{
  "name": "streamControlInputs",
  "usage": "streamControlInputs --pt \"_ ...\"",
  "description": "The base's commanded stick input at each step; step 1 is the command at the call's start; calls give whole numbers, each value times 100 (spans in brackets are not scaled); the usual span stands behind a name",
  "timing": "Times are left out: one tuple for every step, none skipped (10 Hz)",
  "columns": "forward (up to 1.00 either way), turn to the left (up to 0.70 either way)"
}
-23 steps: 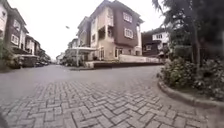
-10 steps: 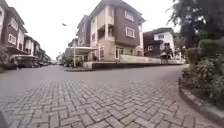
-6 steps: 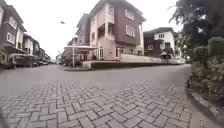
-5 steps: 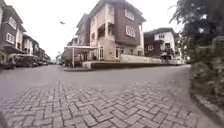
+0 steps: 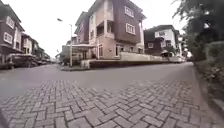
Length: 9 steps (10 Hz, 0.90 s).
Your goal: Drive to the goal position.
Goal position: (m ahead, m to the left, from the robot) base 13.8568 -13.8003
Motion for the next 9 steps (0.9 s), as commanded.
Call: streamControlInputs --pt "70 -18" --pt "70 -35" --pt "70 -35" --pt "70 0" --pt "70 0" --pt "70 0" --pt "70 0" --pt "70 0" --pt "70 0"
